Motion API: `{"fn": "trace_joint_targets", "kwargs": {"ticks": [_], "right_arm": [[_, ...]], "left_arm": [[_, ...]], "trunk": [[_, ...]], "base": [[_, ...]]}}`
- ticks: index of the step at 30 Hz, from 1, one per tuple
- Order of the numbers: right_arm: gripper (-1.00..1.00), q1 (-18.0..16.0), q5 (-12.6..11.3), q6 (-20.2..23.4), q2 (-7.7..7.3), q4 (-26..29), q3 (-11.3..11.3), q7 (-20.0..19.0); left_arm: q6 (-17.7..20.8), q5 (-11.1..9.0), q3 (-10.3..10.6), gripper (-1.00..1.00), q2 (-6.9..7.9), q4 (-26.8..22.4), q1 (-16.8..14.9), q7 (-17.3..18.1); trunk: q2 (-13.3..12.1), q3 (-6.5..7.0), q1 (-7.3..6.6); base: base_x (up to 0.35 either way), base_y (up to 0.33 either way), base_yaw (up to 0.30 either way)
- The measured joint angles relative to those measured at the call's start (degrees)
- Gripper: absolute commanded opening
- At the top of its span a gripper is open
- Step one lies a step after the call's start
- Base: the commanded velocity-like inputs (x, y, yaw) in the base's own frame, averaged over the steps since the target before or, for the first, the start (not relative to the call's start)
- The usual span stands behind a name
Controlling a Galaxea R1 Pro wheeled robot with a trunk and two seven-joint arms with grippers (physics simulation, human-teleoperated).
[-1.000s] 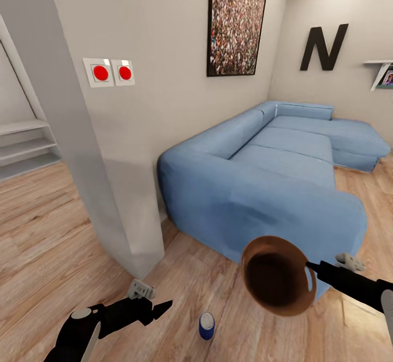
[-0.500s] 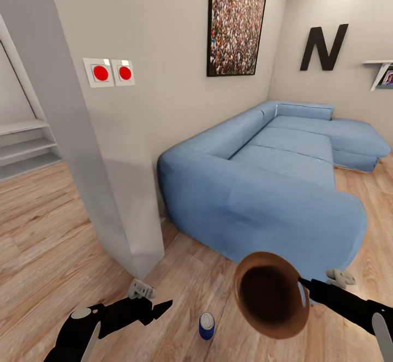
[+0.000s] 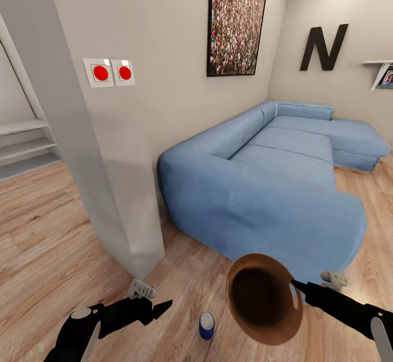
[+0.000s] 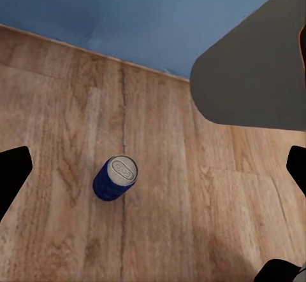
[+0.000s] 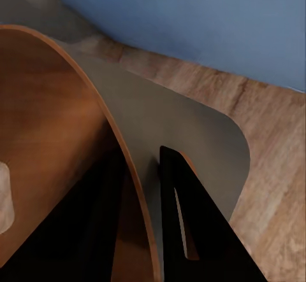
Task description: Put the three can of soda from the living room inside the tash can in the kitchen.
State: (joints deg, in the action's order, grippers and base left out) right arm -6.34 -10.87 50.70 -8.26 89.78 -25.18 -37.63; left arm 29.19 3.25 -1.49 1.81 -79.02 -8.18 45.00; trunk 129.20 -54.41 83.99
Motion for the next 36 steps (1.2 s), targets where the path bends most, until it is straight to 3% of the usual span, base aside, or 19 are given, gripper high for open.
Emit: {"fn": "trace_joint_targets", "kwargs": {"ticks": [3, 11, 13, 17, 20, 24, 36], "right_arm": [[-1.00, 0.03, -0.74, 0.29, 0.00, 0.02, -0.02, -1.91], [-1.00, 1.47, 0.59, -0.26, -0.04, -0.01, -0.06, -3.09], [-1.00, 2.04, 1.07, -0.87, -0.08, 0.03, -0.17, -5.60], [-1.00, 3.26, -0.71, -0.18, -0.13, 0.11, -0.18, -9.66], [-1.00, 3.41, 0.88, -1.13, -0.26, 0.07, -0.30, -10.16], [-1.00, 3.46, -0.05, -0.49, -0.53, 0.10, -0.42, -10.34], [-1.00, 3.46, 0.43, -0.72, -0.63, 0.08, -0.90, -10.33]], "left_arm": [[-0.01, 0.00, 0.00, 1.00, 0.02, 0.00, 0.00, 0.00], [0.00, 0.00, 0.00, 1.00, 0.03, 0.00, 0.00, 0.00], [0.05, -0.06, -0.04, 1.00, 0.03, -0.01, 0.01, 0.00], [0.08, -0.08, -0.07, 1.00, 0.03, 0.00, 0.00, 0.00], [0.05, -0.09, -0.07, 1.00, 0.03, 0.00, 0.00, 0.00], [0.01, -0.02, -0.09, 1.00, -0.04, 0.00, 0.00, 0.00], [0.00, -0.01, -0.06, 1.00, -0.06, 0.00, 0.00, 0.00]], "trunk": [[0.00, 0.00, 0.00], [0.00, 0.00, 0.00], [0.00, 0.00, 0.00], [0.00, 0.00, 0.00], [0.00, 0.00, 0.00], [0.00, 0.00, 0.00], [0.00, 0.00, 0.00]], "base": [[0.000, 0.000, 0.000], [0.000, 0.000, 0.000], [0.000, 0.000, 0.000], [0.000, 0.000, 0.000], [0.000, 0.000, 0.000], [0.000, 0.000, 0.000], [0.000, 0.000, 0.000]]}}
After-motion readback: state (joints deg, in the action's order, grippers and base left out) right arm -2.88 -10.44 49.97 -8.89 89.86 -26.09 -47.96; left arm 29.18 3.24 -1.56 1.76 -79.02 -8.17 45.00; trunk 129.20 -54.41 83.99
